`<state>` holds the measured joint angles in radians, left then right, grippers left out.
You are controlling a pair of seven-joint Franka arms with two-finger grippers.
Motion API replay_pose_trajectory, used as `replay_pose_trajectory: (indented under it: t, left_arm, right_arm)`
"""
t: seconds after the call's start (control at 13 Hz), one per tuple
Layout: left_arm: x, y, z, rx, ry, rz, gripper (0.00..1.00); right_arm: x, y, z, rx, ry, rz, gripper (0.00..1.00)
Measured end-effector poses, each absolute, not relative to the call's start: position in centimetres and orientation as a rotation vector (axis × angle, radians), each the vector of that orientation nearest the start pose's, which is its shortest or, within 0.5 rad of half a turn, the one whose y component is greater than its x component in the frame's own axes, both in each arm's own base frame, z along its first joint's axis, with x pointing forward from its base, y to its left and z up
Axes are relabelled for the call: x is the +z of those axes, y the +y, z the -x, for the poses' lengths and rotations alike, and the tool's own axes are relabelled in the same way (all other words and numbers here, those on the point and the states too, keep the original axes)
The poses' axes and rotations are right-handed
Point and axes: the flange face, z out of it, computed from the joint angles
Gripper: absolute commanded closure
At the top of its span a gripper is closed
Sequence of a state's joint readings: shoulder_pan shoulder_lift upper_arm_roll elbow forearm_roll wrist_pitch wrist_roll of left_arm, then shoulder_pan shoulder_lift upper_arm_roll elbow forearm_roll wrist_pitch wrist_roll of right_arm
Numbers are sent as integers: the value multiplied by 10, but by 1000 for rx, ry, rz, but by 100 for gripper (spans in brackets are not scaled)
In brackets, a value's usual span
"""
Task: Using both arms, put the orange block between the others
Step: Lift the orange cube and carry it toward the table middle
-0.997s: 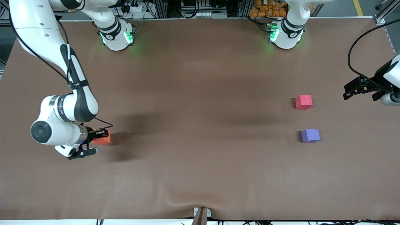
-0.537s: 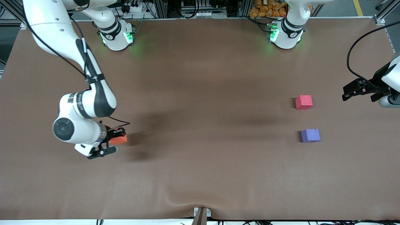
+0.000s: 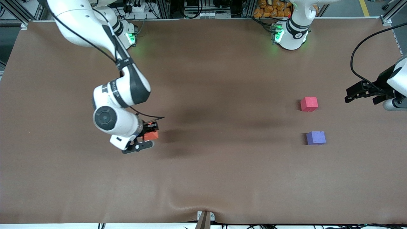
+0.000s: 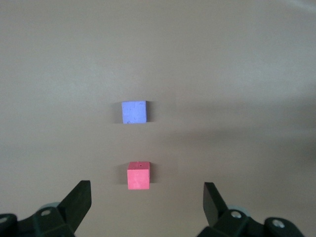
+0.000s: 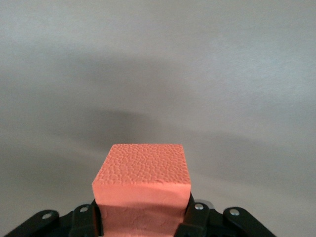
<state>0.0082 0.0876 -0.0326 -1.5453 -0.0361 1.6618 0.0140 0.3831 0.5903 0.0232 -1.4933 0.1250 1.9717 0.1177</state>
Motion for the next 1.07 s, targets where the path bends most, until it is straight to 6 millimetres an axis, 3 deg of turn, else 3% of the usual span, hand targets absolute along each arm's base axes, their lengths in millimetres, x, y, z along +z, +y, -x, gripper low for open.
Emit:
replay_pose_trajectory:
  t: [0.38,0.77,1.07]
  left_arm:
    - [594,-10,-588,-33,37,3181,0]
    - [593,-10,-588,-21,36,3185,0]
    - [589,-10,-589,-10,37,3186,0]
  right_arm:
    - [308,333,-611,249,-261,3041,100]
    - [291,412,-576,196,-204,3049,100]
    - [269,454,-556,153,-163,3044,100]
